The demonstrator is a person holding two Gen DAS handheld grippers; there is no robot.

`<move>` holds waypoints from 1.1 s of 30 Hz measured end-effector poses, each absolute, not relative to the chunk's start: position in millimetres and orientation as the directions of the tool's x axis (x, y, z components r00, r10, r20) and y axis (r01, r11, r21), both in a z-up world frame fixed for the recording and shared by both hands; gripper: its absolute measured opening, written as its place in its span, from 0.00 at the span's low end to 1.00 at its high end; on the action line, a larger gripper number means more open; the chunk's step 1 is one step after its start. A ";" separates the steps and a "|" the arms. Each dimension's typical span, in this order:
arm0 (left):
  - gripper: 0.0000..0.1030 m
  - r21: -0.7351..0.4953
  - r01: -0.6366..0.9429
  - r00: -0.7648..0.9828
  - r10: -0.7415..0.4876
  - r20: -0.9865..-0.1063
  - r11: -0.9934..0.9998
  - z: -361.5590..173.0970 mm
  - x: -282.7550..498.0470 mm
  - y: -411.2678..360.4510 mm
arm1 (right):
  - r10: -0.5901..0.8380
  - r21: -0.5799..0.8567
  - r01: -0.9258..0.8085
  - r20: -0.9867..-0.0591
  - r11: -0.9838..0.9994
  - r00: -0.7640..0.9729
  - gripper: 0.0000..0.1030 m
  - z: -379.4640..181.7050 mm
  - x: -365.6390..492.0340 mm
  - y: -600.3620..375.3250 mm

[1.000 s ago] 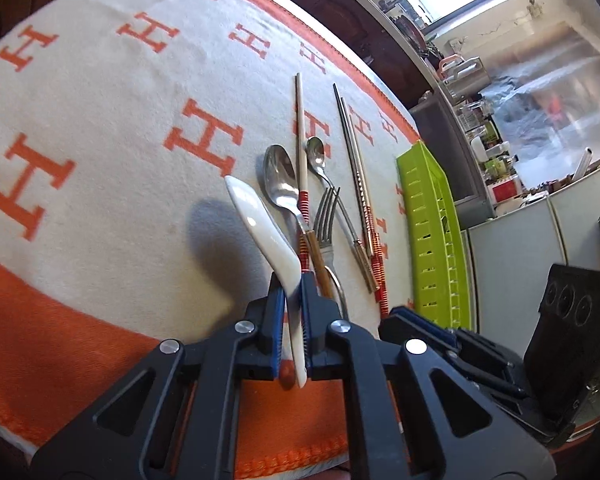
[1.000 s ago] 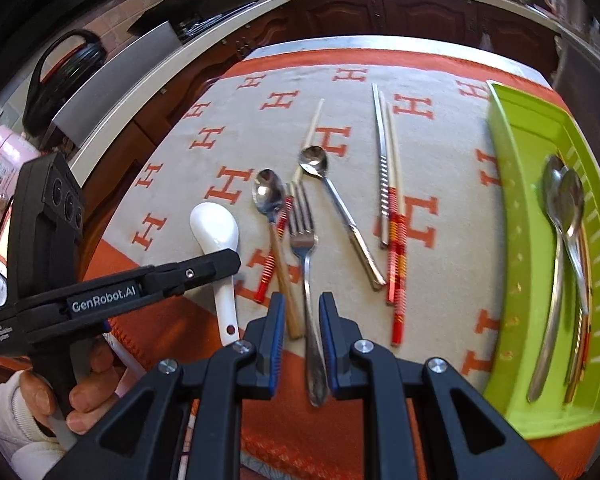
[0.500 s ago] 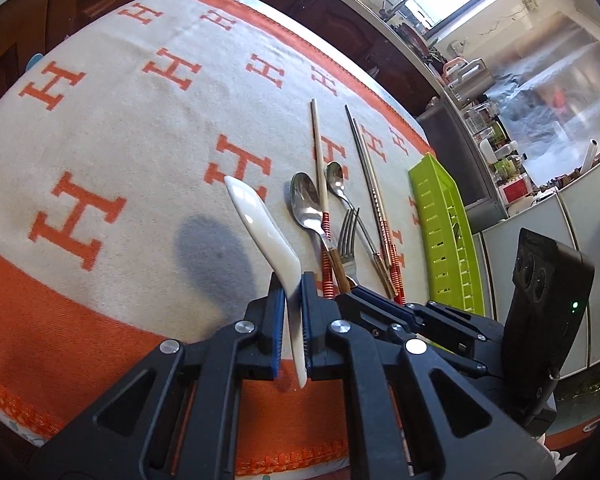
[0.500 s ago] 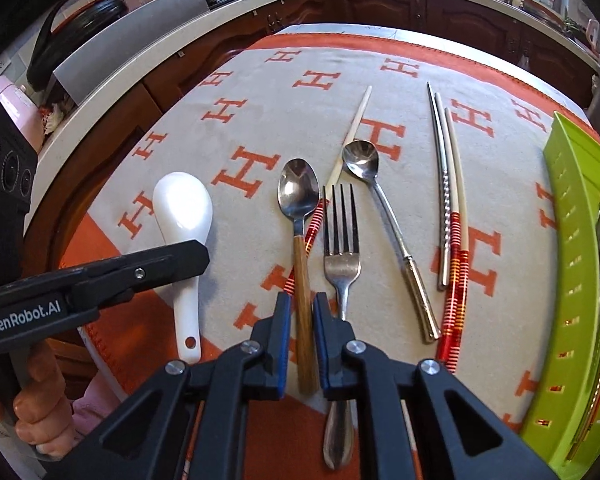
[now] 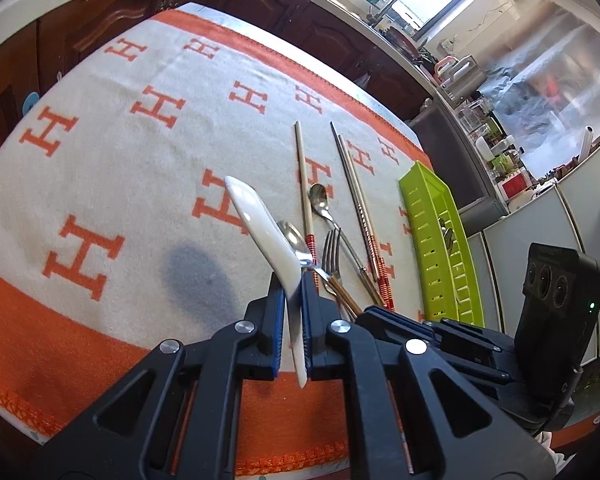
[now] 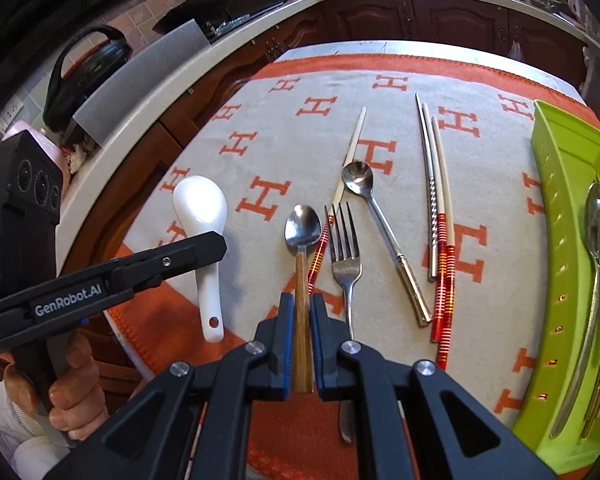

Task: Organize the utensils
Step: 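Grasp the white ceramic spoon with the left gripper while the right gripper grasps a wooden-handled spoon, then carry both spoons into the green tray and open both grippers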

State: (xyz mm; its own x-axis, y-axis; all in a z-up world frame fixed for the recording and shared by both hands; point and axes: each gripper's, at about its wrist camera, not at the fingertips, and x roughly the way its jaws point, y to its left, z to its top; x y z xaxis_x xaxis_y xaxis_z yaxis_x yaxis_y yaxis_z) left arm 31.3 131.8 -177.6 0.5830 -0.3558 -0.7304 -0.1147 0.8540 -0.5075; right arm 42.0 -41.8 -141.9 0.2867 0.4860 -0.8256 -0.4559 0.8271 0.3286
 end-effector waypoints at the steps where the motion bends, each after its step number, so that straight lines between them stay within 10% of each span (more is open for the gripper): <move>1: 0.05 -0.506 -0.113 0.584 -0.354 -0.730 0.855 -175.6 31.6 131.3 | 0.490 0.332 -0.454 -0.821 0.827 0.293 0.07 -139.3 41.2 -44.4; 33: 0.05 -0.533 -0.203 0.589 -0.333 -0.737 0.821 -182.1 23.5 163.2 | 0.359 0.159 -0.618 -0.909 0.770 0.214 0.09 -172.2 48.3 27.5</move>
State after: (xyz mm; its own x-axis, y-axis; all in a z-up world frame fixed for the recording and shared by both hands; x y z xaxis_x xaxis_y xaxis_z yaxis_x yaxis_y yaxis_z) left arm 23.5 163.2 -182.1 0.5888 -0.3328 -0.7366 -0.2031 0.8212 -0.5333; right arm 48.3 27.5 -172.2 0.2135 0.3586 -0.9087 -0.6182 0.7699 0.1585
